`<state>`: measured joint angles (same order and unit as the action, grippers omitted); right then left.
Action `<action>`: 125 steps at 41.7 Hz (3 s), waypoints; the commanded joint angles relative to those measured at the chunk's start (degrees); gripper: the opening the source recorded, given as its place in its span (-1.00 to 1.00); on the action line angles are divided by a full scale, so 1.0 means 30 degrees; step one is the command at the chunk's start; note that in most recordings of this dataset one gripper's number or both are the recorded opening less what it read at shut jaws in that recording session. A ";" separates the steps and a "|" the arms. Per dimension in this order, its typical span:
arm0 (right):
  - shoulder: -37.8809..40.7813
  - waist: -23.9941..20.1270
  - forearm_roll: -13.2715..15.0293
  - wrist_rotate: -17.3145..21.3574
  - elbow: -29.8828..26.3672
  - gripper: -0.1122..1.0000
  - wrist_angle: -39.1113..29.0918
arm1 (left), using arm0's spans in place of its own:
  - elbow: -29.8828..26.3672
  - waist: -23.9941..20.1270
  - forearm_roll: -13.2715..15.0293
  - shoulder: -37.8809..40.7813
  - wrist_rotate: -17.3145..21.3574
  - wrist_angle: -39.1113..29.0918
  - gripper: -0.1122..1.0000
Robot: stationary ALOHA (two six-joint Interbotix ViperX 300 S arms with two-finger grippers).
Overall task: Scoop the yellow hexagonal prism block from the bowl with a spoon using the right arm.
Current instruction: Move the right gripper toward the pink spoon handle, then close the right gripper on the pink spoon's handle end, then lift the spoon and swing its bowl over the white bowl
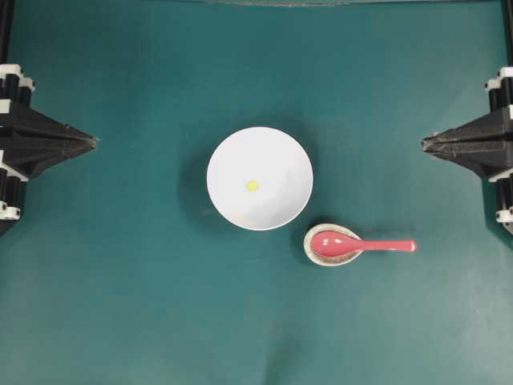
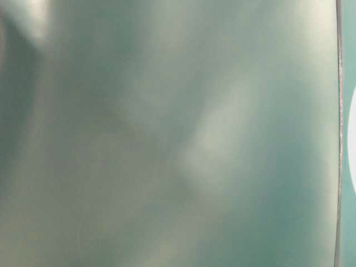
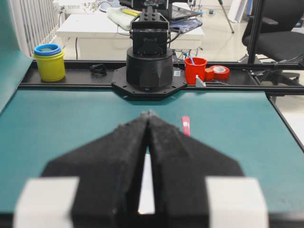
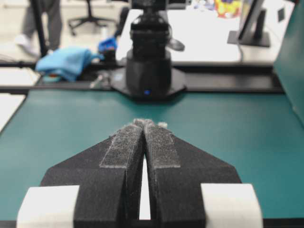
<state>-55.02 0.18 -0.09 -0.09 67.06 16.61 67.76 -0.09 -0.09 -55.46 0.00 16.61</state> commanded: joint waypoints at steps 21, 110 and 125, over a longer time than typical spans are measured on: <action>0.0146 0.0000 -0.0264 0.0205 -0.0615 0.12 -0.0498 | -0.0293 -0.0498 -0.0234 -0.0029 0.0117 -0.0615 -0.80; 2.1094 -1.0547 -0.9668 0.2197 0.3281 0.18 1.7637 | -0.0293 -0.0498 -0.0234 -0.0059 0.0117 -0.0908 -0.80; 2.1738 -1.0547 -1.0078 0.2197 0.3281 0.18 1.7637 | -0.0293 -0.0498 -0.0234 -0.0059 0.0117 -0.1025 -0.80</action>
<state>10.81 -31.20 -30.15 6.59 77.08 68.91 67.76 -1.41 -0.70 -55.90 0.35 13.27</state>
